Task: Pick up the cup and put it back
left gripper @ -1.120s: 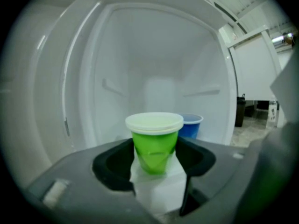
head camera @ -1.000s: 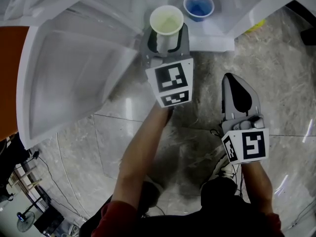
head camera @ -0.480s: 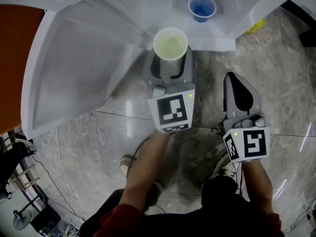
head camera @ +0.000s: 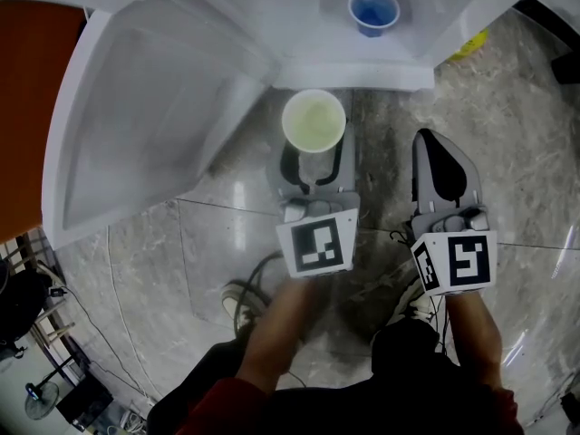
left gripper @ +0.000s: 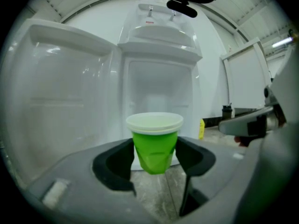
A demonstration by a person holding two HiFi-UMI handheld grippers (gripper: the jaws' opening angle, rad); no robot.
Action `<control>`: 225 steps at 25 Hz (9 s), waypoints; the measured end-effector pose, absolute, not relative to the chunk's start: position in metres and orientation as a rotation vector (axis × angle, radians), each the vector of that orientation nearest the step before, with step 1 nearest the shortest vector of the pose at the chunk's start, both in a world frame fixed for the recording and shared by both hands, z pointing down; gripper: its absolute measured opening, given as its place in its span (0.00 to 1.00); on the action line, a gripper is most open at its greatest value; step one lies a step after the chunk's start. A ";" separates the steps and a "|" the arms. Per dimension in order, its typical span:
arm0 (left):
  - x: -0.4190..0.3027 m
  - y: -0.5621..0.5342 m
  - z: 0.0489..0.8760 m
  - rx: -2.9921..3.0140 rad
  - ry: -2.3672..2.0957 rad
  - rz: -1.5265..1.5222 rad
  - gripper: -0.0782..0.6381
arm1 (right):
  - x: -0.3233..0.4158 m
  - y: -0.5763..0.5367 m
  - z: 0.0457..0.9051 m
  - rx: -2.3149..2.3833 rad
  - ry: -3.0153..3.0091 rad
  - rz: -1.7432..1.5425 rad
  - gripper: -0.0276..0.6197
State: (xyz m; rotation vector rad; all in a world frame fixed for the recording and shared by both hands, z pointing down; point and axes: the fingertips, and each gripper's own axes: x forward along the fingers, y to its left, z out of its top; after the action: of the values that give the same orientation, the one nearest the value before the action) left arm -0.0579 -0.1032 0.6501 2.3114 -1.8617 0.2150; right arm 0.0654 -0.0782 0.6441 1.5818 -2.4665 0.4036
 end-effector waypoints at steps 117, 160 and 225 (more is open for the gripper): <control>-0.034 -0.271 0.693 2.446 -1.781 0.356 0.57 | 0.081 -0.076 0.707 1.545 -2.367 0.540 0.04; -0.059 -0.097 0.697 2.321 -1.783 0.374 0.58 | 0.085 -0.070 0.690 1.588 -2.388 0.527 0.04; -0.057 -0.073 0.701 2.376 -1.764 0.361 0.11 | 0.077 -0.068 0.694 1.562 -2.388 0.523 0.04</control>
State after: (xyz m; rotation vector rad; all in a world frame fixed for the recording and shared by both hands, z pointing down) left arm -0.0571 -0.0731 0.7008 2.3759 -1.7644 0.3607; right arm 0.0770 -0.0678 0.6938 1.5620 -2.3878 0.5227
